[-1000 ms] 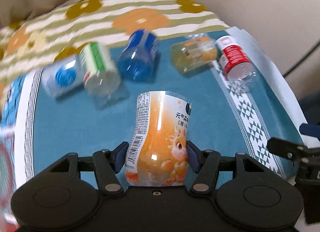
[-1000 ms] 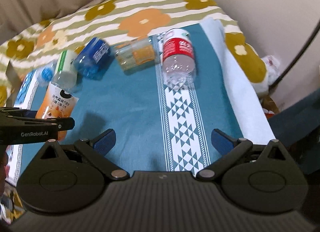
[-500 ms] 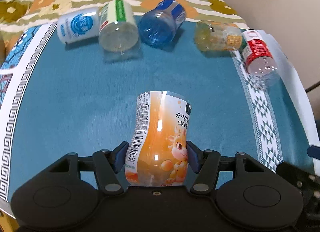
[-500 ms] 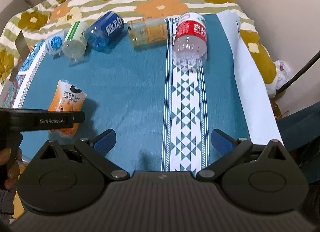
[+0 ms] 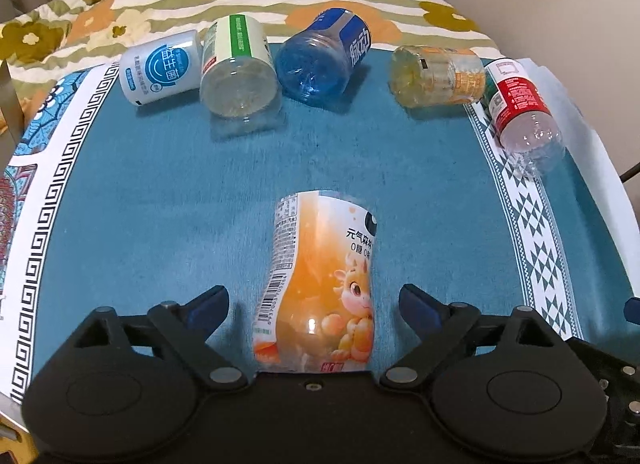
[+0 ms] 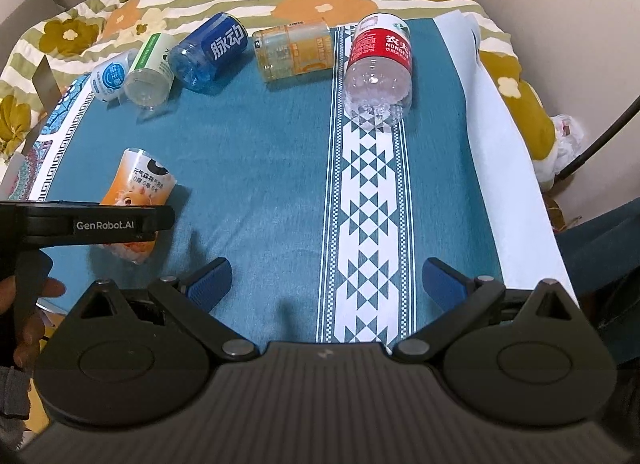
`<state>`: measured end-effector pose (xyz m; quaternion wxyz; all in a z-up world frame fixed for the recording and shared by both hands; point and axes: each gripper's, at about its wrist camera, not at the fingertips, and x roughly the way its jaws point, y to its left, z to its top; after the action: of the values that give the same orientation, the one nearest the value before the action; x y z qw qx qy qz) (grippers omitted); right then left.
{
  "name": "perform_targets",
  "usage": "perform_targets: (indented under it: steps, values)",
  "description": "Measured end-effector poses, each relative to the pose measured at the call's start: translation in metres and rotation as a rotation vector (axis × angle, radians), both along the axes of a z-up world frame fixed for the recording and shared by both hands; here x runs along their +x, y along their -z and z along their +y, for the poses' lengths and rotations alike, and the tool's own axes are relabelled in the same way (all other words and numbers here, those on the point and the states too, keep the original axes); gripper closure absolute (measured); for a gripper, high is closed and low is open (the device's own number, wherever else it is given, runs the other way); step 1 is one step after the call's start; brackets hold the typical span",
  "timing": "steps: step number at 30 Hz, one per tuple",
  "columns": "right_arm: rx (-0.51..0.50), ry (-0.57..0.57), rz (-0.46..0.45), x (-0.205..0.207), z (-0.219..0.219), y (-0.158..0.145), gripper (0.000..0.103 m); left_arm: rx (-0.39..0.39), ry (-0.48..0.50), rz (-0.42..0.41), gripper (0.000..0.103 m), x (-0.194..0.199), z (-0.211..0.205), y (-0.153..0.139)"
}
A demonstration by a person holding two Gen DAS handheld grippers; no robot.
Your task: Flip cup upright
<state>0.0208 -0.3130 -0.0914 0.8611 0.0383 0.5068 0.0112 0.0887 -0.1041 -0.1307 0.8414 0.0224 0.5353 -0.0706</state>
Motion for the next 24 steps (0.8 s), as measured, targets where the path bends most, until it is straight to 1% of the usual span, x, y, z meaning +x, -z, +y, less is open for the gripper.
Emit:
perform_targets:
  steps: [5, 8, 11, 16, 18, 20, 24]
  values:
    - [0.000, -0.004, -0.017, -0.002, -0.001, -0.004, 0.000, 0.008, 0.002, -0.013, 0.009, -0.006, -0.001, -0.007]
    - [0.006, -0.016, -0.026, -0.002, -0.002, -0.010, 0.000, 0.012, -0.001, -0.022, 0.009, -0.015, 0.000, -0.016]
    - [0.004, -0.042, -0.037, -0.001, 0.001, -0.021, 0.000, 0.019, -0.001, -0.030, 0.008, -0.026, 0.004, -0.033]
    - [0.004, -0.067, -0.068, 0.008, 0.013, -0.047, 0.000, -0.009, -0.001, -0.053, 0.006, -0.042, 0.018, -0.063]
    - [0.027, -0.068, -0.079, 0.013, 0.018, -0.058, 0.000, -0.024, -0.001, -0.060, 0.001, -0.047, 0.028, -0.072]
    - [0.066, -0.067, -0.078, 0.019, 0.024, -0.066, 0.000, -0.034, 0.000, -0.068, 0.001, -0.051, 0.038, -0.078]
    - [0.116, -0.068, -0.036, 0.037, 0.041, -0.066, 0.000, -0.031, 0.013, -0.089, 0.001, -0.052, 0.061, -0.084]
